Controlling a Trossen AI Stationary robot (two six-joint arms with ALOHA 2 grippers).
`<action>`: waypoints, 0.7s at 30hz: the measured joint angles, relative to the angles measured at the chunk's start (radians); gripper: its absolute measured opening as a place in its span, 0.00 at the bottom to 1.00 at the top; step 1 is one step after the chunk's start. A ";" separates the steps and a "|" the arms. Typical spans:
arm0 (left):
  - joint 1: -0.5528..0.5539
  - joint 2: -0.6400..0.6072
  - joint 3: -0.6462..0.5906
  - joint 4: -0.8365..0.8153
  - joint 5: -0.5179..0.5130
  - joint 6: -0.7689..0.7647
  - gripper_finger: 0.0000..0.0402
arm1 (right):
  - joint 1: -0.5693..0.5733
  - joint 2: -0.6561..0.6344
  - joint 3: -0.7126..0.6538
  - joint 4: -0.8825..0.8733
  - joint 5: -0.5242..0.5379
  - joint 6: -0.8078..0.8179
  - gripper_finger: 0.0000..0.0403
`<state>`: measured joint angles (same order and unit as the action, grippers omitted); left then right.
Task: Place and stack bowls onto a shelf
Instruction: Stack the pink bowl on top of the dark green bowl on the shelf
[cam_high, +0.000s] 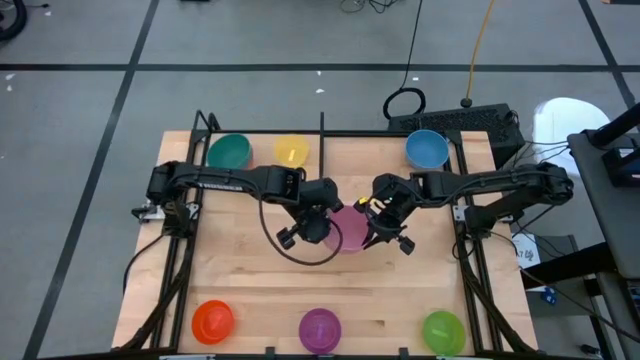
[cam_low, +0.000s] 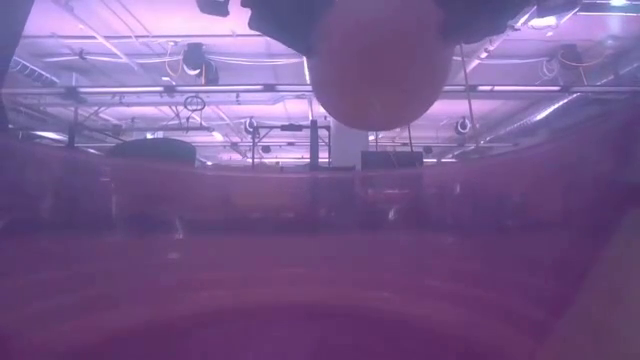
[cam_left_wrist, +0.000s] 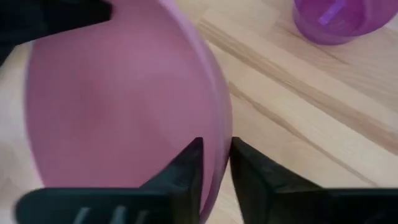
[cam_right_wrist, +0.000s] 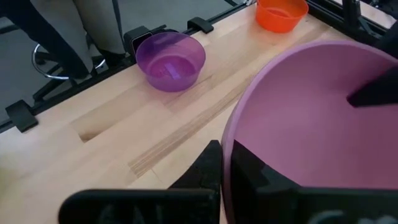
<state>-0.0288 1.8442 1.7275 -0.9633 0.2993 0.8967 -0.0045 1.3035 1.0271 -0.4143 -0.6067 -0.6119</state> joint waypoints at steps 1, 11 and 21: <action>-0.001 0.000 0.000 -0.004 0.000 -0.002 0.15 | -0.001 0.000 0.000 0.001 0.000 -0.001 0.00; -0.013 0.001 -0.002 -0.053 0.005 -0.063 0.01 | -0.009 -0.002 0.000 0.120 0.002 0.123 0.08; -0.006 -0.004 0.000 -0.116 -0.085 -0.192 0.01 | -0.015 -0.016 0.000 0.187 0.147 0.203 0.23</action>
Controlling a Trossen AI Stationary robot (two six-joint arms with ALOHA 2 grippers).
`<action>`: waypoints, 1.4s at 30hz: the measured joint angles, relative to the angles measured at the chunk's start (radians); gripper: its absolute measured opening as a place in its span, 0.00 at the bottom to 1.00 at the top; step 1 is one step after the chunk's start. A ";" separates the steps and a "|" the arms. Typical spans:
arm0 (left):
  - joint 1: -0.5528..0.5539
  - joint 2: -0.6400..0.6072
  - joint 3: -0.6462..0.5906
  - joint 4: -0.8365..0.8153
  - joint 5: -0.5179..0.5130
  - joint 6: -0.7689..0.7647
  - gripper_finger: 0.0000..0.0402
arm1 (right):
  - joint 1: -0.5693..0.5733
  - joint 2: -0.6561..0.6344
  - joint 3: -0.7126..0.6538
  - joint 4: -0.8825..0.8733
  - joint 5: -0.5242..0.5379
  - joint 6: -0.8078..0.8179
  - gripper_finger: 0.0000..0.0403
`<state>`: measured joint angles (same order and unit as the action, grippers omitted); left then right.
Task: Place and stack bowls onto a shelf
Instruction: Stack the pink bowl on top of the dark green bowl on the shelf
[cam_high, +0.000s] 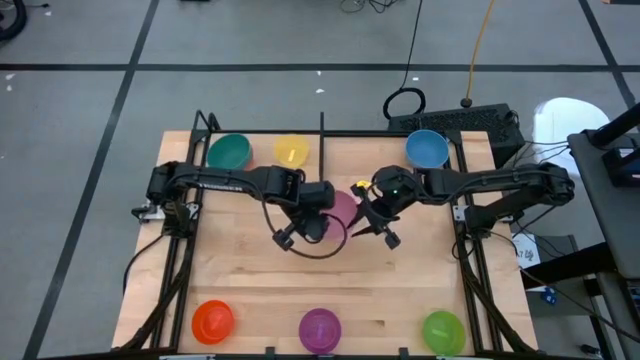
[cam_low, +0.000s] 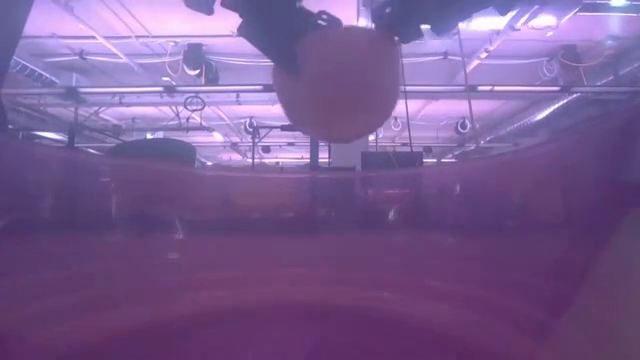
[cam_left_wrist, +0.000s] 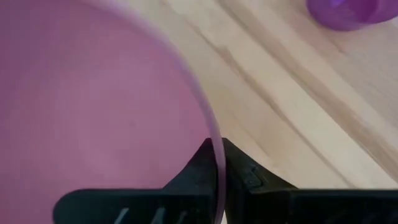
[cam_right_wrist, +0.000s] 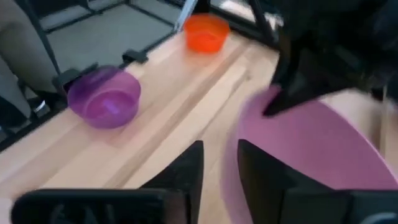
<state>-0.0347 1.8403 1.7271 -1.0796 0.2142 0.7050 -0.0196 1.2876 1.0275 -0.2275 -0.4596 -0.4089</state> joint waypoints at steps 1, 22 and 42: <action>0.001 -0.002 0.000 -0.017 -0.014 -0.011 0.01 | 0.000 -0.010 0.000 0.002 -0.001 -0.007 0.25; 0.153 -0.256 0.000 -0.188 -0.431 -0.607 0.01 | -0.014 -0.248 0.000 0.012 0.301 -0.034 0.30; 0.420 -0.371 0.000 -0.433 -0.520 -0.844 0.01 | -0.014 -0.281 0.000 -0.040 0.437 -0.112 0.30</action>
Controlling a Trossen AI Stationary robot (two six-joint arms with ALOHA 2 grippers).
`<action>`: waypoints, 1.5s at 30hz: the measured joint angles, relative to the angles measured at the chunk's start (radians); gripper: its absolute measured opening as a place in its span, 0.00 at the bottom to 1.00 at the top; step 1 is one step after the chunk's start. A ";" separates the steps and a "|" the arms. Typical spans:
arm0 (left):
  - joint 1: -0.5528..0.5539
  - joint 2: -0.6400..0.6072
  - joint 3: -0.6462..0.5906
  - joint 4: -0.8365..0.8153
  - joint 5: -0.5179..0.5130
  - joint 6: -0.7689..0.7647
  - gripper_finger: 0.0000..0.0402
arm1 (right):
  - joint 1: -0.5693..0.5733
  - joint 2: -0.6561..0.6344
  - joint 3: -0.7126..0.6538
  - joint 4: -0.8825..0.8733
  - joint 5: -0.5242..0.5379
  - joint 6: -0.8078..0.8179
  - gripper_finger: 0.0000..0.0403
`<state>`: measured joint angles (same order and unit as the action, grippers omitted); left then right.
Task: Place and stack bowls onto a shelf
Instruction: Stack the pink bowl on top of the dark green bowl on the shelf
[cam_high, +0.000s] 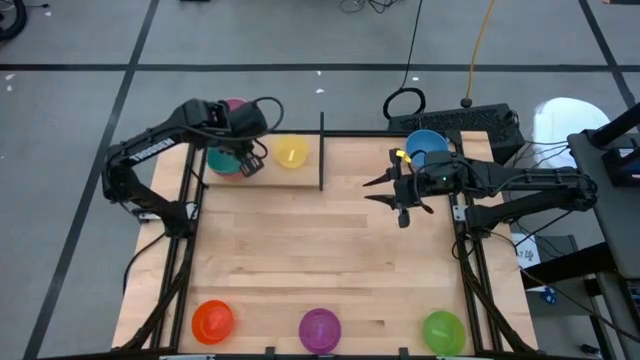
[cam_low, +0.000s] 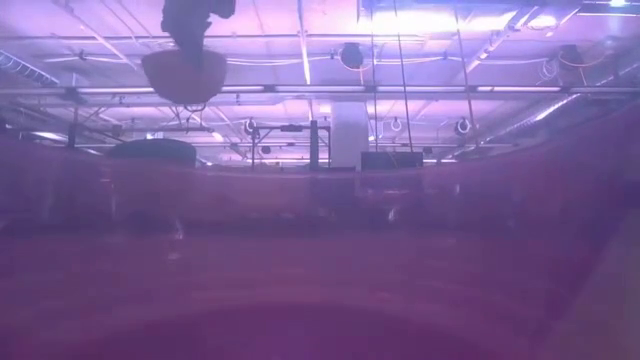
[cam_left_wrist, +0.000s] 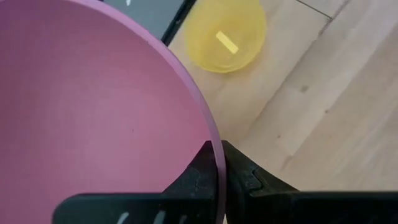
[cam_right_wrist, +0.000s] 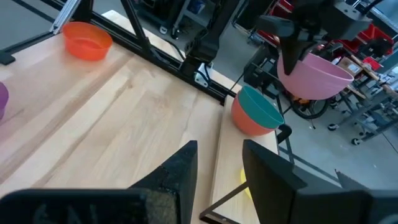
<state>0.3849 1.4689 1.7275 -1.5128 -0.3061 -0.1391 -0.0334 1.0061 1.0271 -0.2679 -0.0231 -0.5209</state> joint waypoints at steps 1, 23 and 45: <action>0.012 0.000 0.000 -0.002 0.000 0.004 0.01 | 0.000 0.000 0.000 0.000 0.000 0.000 0.30; 0.211 0.000 -0.330 0.183 0.146 0.074 0.01 | 0.000 0.000 0.000 0.001 0.000 -0.046 0.30; 0.245 0.001 -0.463 0.260 0.219 0.065 0.19 | 0.000 0.000 0.000 0.005 0.000 -0.048 0.30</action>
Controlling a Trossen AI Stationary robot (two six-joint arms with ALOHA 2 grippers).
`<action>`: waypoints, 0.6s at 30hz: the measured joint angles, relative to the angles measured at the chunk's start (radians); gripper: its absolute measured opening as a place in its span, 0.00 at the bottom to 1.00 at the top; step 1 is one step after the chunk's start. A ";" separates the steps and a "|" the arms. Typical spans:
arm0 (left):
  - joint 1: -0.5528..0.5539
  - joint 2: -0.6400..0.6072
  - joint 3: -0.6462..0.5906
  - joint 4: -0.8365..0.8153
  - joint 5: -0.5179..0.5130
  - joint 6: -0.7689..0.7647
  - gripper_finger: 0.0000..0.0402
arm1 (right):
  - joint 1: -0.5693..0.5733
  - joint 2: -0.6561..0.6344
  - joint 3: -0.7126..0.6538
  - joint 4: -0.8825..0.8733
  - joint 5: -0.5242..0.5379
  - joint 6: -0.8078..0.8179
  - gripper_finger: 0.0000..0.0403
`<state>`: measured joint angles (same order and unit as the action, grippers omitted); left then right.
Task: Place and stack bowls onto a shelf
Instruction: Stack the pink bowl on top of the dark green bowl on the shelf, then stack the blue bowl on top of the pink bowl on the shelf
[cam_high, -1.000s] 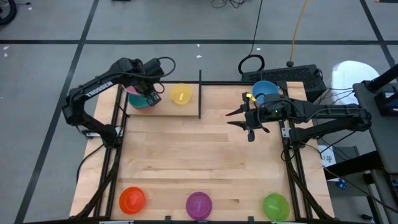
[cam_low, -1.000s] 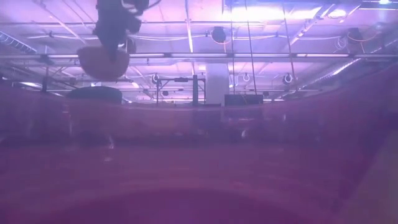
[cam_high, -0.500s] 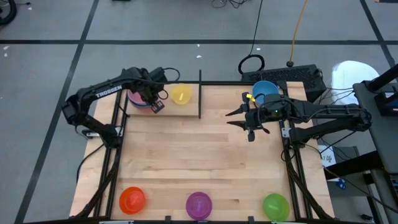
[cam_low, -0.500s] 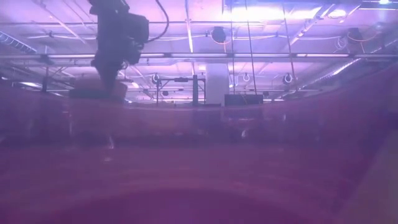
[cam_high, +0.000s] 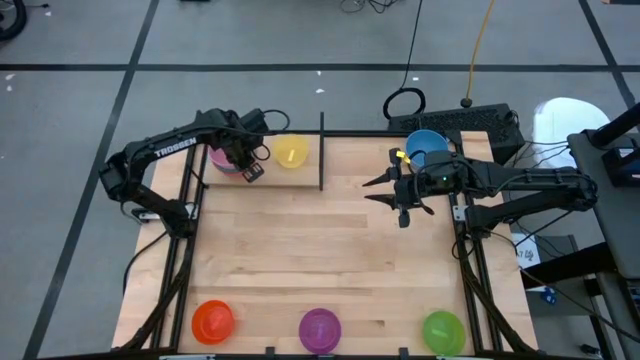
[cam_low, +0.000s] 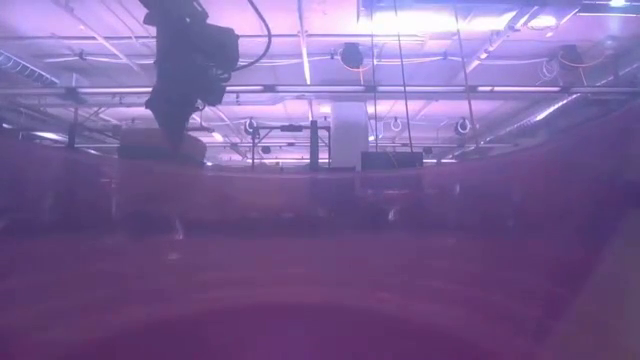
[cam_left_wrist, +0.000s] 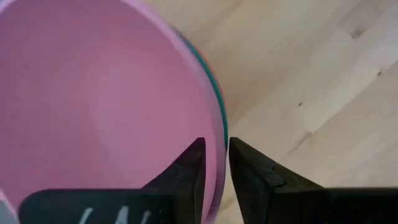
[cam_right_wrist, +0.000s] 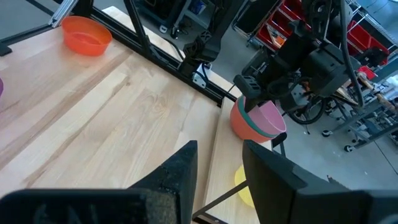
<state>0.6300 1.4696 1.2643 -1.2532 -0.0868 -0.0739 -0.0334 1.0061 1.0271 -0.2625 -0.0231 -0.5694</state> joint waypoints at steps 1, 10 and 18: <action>0.000 0.000 0.011 -0.014 0.000 -0.003 0.19 | 0.000 0.000 0.000 0.000 0.000 0.000 0.30; -0.005 0.000 0.228 -0.163 0.000 -0.006 0.20 | 0.000 0.000 0.000 -0.005 0.116 0.025 0.30; -0.091 0.000 0.474 -0.303 0.002 -0.044 0.20 | -0.019 -0.036 -0.001 -0.154 0.492 0.253 0.30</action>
<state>0.5395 1.4693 1.7380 -1.5559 -0.0849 -0.1179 -0.0528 0.9705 1.0264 -0.4167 0.4694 -0.3166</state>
